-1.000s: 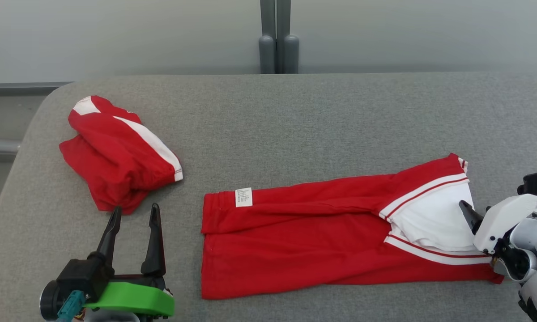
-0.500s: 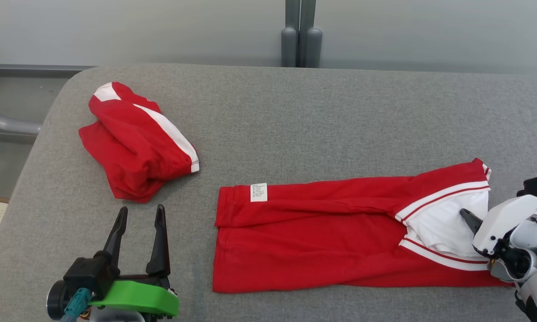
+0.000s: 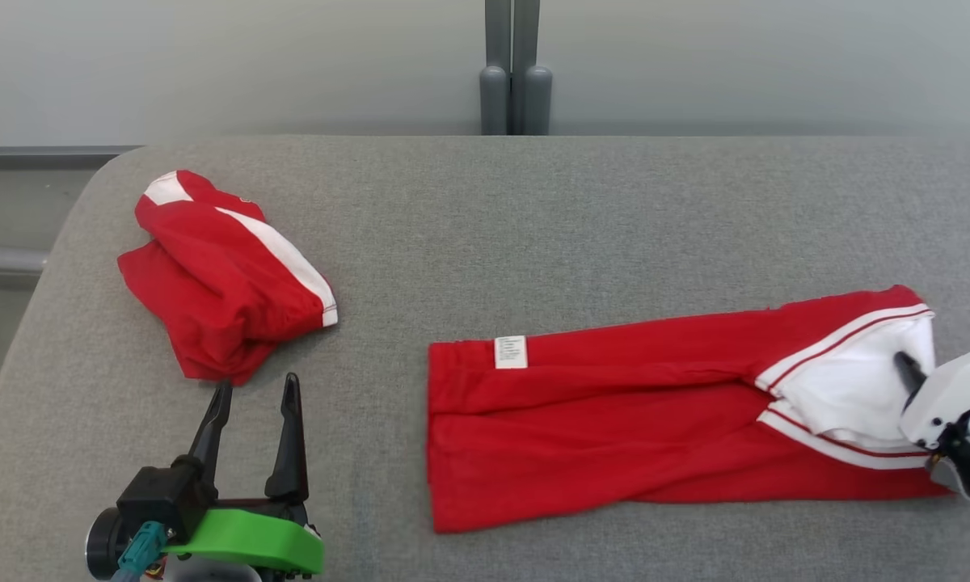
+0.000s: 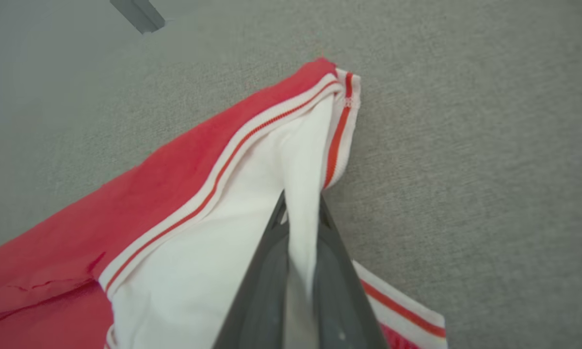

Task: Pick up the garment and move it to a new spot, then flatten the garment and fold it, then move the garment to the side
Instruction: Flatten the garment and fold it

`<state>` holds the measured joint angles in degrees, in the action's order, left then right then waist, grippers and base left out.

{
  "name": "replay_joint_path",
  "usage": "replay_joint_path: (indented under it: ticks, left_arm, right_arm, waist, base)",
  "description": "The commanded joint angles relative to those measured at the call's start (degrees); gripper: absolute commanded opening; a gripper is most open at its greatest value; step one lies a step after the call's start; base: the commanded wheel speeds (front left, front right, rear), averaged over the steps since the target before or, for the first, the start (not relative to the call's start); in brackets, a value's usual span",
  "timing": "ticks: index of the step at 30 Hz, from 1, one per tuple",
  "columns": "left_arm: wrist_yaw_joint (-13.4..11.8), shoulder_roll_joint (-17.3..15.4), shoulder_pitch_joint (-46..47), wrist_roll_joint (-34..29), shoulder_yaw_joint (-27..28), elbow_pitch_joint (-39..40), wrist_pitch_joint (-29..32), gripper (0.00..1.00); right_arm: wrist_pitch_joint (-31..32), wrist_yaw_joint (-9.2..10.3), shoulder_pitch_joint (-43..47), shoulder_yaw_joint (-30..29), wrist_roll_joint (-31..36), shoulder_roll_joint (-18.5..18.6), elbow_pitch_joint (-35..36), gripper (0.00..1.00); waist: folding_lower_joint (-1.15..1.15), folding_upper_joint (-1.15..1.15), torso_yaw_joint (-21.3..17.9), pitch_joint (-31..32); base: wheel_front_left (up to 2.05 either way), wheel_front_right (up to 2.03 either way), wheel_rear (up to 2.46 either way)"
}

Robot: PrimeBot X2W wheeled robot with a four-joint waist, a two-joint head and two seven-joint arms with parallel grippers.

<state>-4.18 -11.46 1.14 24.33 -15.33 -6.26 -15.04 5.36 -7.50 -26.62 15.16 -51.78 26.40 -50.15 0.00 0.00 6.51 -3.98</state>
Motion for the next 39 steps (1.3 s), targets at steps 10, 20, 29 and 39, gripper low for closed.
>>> replay_joint_path:
  ticks: [10, 20, 29, 39]
  left_arm:
    - [0.0, 0.2, -1.0, 0.6, -0.1, -0.6, -0.2, 1.00]
    - [-0.1, 0.5, -1.8, 1.4, 0.0, -1.6, -0.2, 1.00]
    - [0.6, 0.5, -0.2, 1.5, -1.0, -2.9, 0.4, 1.00]
    - [1.7, 1.6, 3.1, 1.2, -3.0, -5.2, 0.6, 1.00]
  right_arm:
    - [-3.6, 0.00, -3.1, 1.4, 1.3, 4.7, 1.2, 0.00]
    - [-2.0, -0.01, -0.6, 5.6, 4.9, 1.8, 15.2, 0.00]
    - [4.1, -0.01, 5.3, 8.0, 8.4, -4.8, 26.1, 0.00]
    - [6.1, -0.01, 9.1, 6.0, 12.0, -12.4, 27.6, 0.00]
  waist:
    - [0.00, 0.00, -3.5, 2.6]
    - [0.00, 0.00, -1.9, 5.4]
    - [0.00, 0.00, 4.7, 5.4]
    - [0.00, 0.00, 10.1, 4.4]
  base:
    - [0.00, 0.00, 0.00]
    - [0.00, 0.00, 0.00]
    - [0.00, 0.00, 0.00]
    - [0.00, 0.00, 0.00]
